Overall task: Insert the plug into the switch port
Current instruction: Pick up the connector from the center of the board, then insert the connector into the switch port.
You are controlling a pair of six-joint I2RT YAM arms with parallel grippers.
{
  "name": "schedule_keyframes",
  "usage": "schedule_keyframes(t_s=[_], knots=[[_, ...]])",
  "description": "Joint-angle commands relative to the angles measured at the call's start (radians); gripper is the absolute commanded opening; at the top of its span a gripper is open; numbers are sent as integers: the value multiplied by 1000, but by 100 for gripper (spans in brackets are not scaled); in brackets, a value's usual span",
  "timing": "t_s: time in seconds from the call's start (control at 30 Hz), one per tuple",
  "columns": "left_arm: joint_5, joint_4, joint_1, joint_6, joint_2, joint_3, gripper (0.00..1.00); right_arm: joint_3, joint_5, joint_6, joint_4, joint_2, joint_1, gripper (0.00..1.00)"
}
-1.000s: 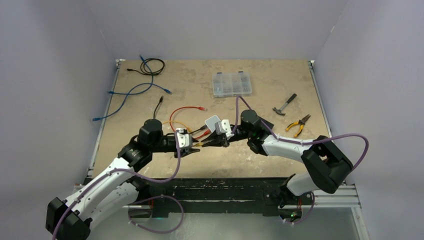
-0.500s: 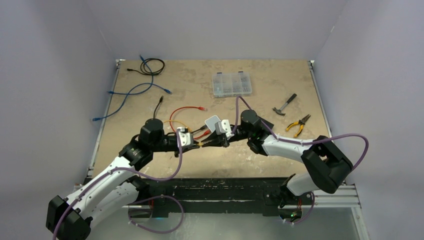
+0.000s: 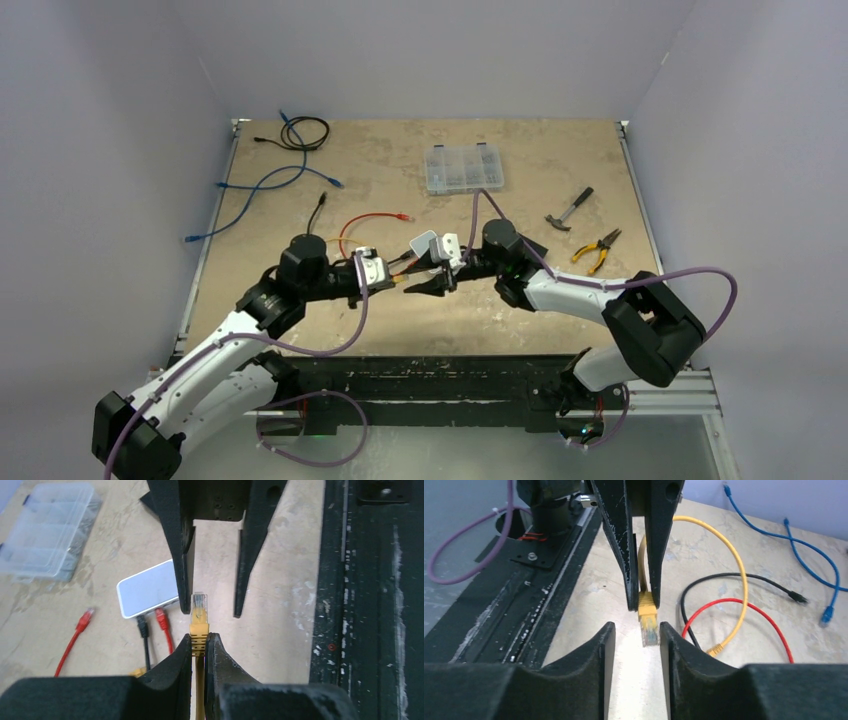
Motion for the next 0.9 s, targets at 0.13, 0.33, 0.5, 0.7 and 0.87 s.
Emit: schedule_keyframes(t_s=[0.13,0.33,0.5,0.7,0.87], knots=[[-441,-19,-4,-24,-70,79,0,-42,177,120,116,-45,-35,57],[-915,-7,-4,-11,-91,172,0,-61,278,169,149,-50,-56,65],[-1266,9,-4,31,-91,254,0,-78,417,206,161,-65,-73,66],[-1376,-87,-4,15,-32,311,0,-95,597,266,164,-78,-94,71],[-1190,-139,-3,-167,66,247,0,-91,701,378,134,-58,-145,80]])
